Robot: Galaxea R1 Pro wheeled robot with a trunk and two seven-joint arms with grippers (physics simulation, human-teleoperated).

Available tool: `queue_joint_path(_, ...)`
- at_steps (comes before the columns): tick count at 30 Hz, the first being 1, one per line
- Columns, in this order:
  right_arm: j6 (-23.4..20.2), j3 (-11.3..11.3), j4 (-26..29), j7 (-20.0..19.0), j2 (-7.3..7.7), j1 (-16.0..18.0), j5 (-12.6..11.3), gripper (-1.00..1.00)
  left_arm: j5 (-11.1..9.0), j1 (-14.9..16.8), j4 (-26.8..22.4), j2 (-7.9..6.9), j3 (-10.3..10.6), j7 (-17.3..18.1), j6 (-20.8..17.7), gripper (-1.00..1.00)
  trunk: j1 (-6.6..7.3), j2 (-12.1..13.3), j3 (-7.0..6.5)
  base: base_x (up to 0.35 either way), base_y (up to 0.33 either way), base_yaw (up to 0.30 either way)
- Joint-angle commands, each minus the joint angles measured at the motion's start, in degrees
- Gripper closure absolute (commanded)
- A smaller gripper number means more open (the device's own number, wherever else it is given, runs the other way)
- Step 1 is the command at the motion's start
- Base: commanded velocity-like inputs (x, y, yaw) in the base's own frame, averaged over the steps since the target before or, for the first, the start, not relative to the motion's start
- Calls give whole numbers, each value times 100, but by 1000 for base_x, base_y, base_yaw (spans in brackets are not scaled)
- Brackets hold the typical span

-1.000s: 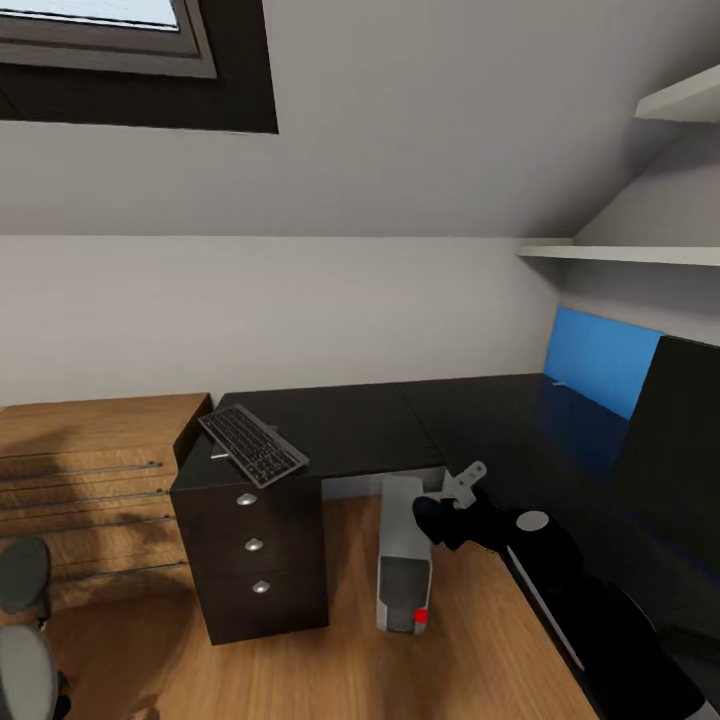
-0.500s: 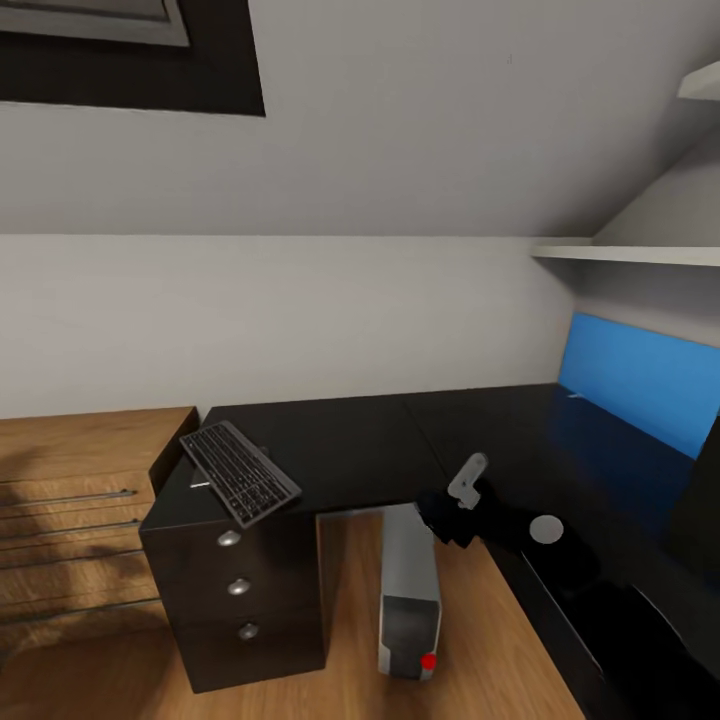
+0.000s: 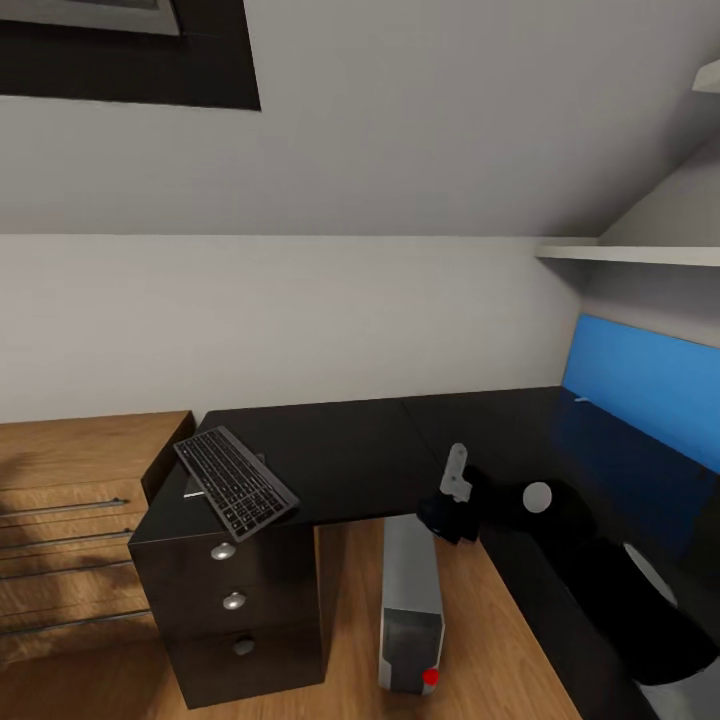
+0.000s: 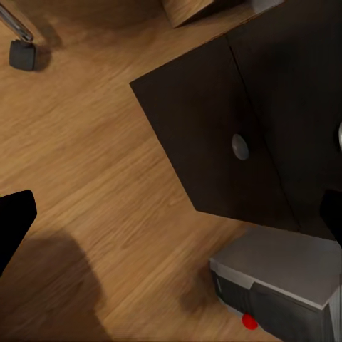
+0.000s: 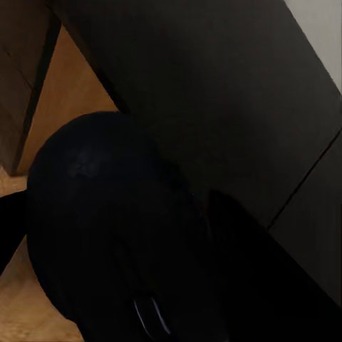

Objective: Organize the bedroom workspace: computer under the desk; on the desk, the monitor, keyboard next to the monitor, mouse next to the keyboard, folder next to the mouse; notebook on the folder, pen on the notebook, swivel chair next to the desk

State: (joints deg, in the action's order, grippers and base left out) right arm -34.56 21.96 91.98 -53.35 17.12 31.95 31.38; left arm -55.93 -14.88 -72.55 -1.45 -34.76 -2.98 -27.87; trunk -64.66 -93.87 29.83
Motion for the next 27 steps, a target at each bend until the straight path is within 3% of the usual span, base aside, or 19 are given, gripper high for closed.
queue_joint_path(1,-35,27,6,-279,-5,83,203,100,-59,12,5,1,-3,-32,-29,-100,0,-3,6,3,0,0)
queue_joint_path(2,-22,64,2,-728,-20,199,639,100,-59,29,24,2,-4,-34,-31,-100,0,-3,6,2,0,0)
queue_joint_path(4,-7,92,0,-1089,-46,342,1202,100,-59,41,39,3,-4,-34,-28,-100,0,-3,6,1,0,0)
queue_joint_path(5,20,121,-30,-1440,-116,662,2068,100,-59,58,56,3,-5,-35,-23,-100,0,-3,6,0,0,0)
queue_joint_path(6,73,128,-123,-1580,-150,852,2450,100,-59,67,63,4,-5,-35,-27,-100,0,-3,6,0,0,0)
queue_joint_path(9,337,137,-431,-1864,-185,1180,2869,100,-53,94,85,4,-2,-41,-31,-100,0,-3,6,0,0,0)
queue_joint_path(13,917,113,-808,-2568,-147,1556,3211,100,-51,137,132,3,3,-44,-40,-100,0,-3,6,0,0,0)
queue_joint_path(18,1572,71,-1423,-2774,-103,1792,3400,100,-50,163,169,3,4,-45,-42,-100,0,-3,6,0,0,0)
queue_joint_path(24,2669,52,-3216,-2830,-60,2212,3446,100,-50,176,183,4,4,-45,-43,-100,0,-3,6,0,0,0)
queue_joint_path(27,3079,48,-3857,-2829,-52,2406,3435,100,-50,177,185,2,69,-46,-40,-100,0,-3,6,0,0,0)
